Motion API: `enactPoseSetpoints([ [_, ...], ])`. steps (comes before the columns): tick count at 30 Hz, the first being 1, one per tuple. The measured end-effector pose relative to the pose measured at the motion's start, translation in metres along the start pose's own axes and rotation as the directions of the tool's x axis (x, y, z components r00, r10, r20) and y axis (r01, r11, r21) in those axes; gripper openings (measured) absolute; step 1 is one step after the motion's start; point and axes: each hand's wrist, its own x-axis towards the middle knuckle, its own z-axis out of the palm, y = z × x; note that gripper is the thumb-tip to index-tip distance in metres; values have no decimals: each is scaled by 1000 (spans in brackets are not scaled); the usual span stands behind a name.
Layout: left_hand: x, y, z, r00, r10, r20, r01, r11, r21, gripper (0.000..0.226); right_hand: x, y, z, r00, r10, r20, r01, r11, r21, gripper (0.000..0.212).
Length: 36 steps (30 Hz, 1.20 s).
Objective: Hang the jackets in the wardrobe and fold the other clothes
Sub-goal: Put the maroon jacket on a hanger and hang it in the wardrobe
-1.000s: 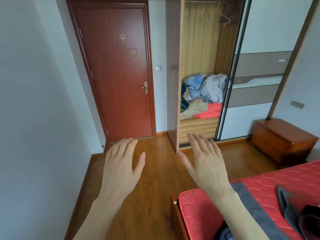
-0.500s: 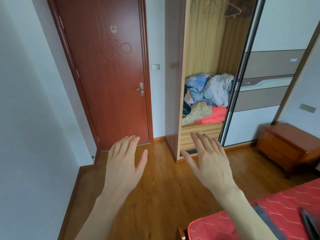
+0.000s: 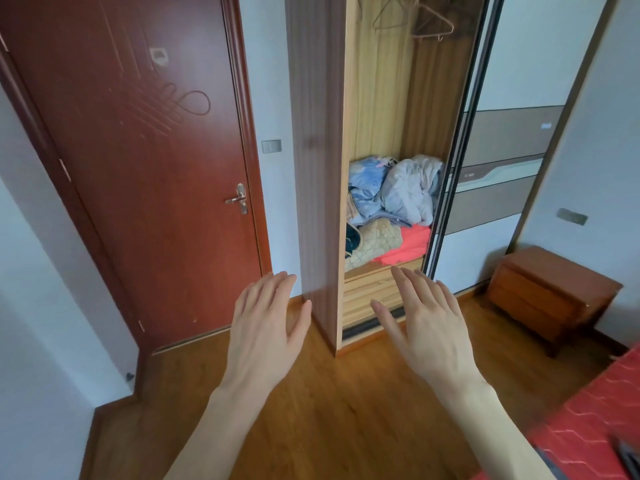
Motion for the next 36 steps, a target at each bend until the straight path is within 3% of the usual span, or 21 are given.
enactPoseSetpoints([
  [17,226,-25,204,964,259,67,-249,960,-125,51,173,90,144,966,257,-13,-257,962,-96,72],
  [36,431,101,429,855,519,16,-462,775,-431,44,280,269,219,853,516,-70,-512,806,-297,72],
])
